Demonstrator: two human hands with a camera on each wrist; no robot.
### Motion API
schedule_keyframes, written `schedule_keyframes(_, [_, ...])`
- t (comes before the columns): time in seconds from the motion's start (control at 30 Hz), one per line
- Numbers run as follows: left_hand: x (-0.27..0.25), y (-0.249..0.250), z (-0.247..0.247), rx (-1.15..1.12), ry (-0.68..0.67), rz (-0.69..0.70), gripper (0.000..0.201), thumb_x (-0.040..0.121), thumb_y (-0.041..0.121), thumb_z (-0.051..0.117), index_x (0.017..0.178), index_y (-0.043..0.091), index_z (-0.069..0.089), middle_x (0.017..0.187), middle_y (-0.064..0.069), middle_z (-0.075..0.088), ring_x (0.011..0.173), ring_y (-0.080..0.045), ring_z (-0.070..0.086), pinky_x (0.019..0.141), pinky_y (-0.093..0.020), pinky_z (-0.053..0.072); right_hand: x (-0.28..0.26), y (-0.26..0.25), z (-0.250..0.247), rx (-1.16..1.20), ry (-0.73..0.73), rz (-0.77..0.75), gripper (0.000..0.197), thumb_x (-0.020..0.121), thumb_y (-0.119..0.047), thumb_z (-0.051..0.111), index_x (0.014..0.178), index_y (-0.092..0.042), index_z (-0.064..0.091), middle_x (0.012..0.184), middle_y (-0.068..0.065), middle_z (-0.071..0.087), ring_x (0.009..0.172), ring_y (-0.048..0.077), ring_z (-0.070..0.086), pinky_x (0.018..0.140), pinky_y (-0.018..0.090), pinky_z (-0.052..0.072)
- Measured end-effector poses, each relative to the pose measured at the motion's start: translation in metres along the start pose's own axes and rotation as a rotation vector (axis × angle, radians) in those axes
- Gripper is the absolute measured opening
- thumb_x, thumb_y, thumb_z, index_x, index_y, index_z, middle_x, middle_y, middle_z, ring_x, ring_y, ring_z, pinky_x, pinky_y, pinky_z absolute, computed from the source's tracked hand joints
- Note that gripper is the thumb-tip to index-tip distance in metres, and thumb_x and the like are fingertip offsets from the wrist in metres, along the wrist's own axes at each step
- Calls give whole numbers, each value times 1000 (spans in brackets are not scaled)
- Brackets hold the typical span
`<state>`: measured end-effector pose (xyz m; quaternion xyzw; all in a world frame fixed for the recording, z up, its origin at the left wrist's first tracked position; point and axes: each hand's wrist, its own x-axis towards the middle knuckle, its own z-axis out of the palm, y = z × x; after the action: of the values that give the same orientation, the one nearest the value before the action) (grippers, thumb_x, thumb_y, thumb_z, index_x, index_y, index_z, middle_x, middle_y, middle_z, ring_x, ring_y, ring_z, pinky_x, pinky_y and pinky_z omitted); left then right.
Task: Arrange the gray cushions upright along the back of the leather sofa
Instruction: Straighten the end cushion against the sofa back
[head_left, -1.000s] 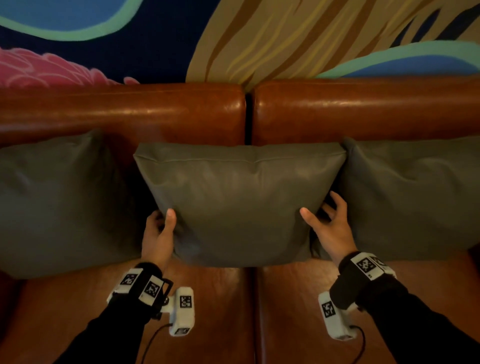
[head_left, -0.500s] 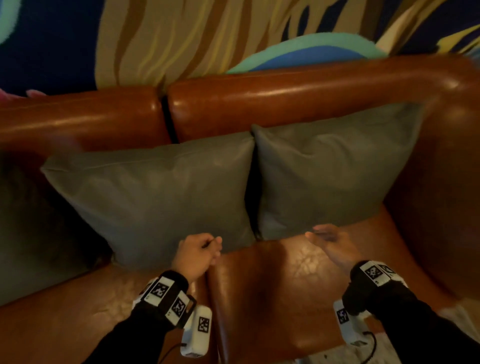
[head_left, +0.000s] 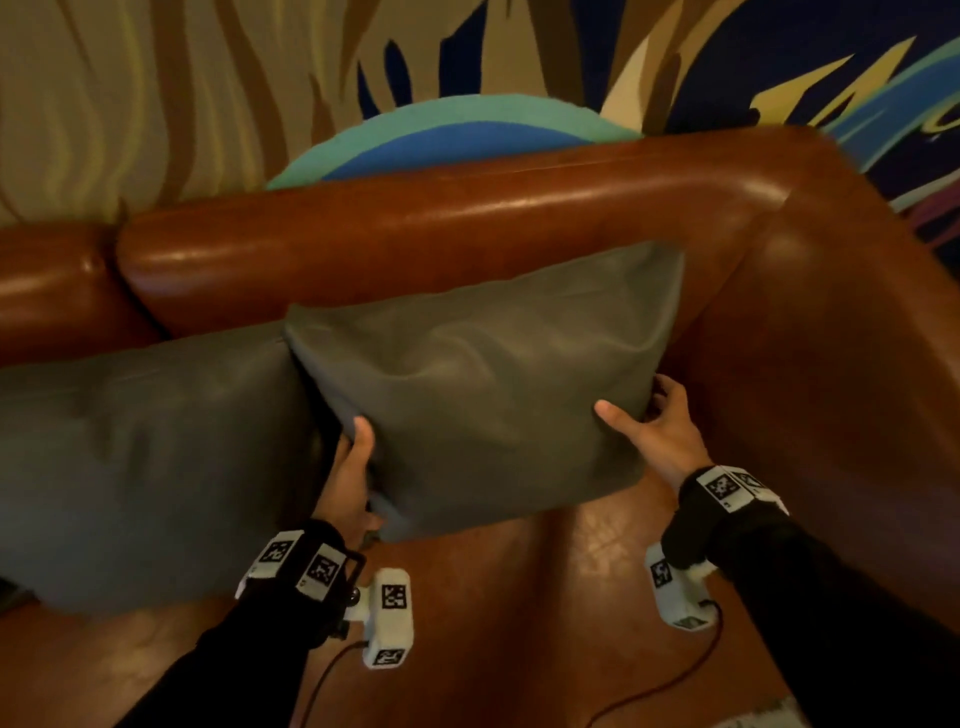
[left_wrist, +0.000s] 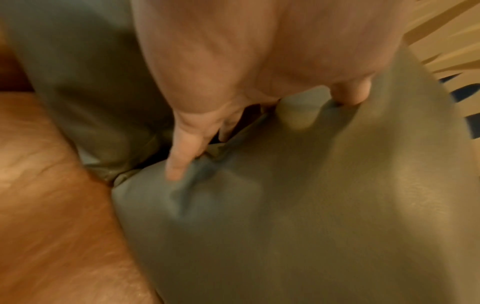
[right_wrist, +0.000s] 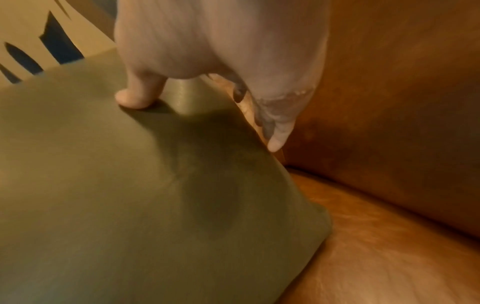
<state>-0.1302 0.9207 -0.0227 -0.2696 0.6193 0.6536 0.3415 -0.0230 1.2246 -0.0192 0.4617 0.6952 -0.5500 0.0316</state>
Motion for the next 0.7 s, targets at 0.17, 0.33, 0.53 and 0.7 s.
schedule_keyframes(0.17, [15,-5,26,-143,3,-5,73,91,65,43,145,15,49,125,-6,63,90,-23,61,85,-43,52,18,15,-17,118,-103,-33,144,28,-82,84,155,-39,30,157,-3,48,140,21,52,117,48,44])
schedule_keyframes(0.33, [23,-13,71,-91,-65,19,80,76,72,61,132,16,55,85,-4,63,49,-18,66,40,-18,46,33,26,-57,191,-26,-35,119,32,-80,86,137,-53,37,152,-1,55,133,23,59,114,50,47])
schedule_keyframes(0.53, [33,-17,118,-104,-94,33,84,82,69,50,151,22,43,151,-21,48,142,-44,37,87,-55,58,45,33,-92,189,19,-25,144,25,-81,86,152,-35,36,152,2,55,130,23,60,113,51,47])
schedule_keyframes(0.7, [38,-12,117,-65,-75,45,108,49,84,68,145,39,47,144,-2,59,134,-34,54,92,-49,54,45,34,-87,170,28,-15,142,29,-80,85,154,-35,34,155,1,52,130,22,58,114,48,46])
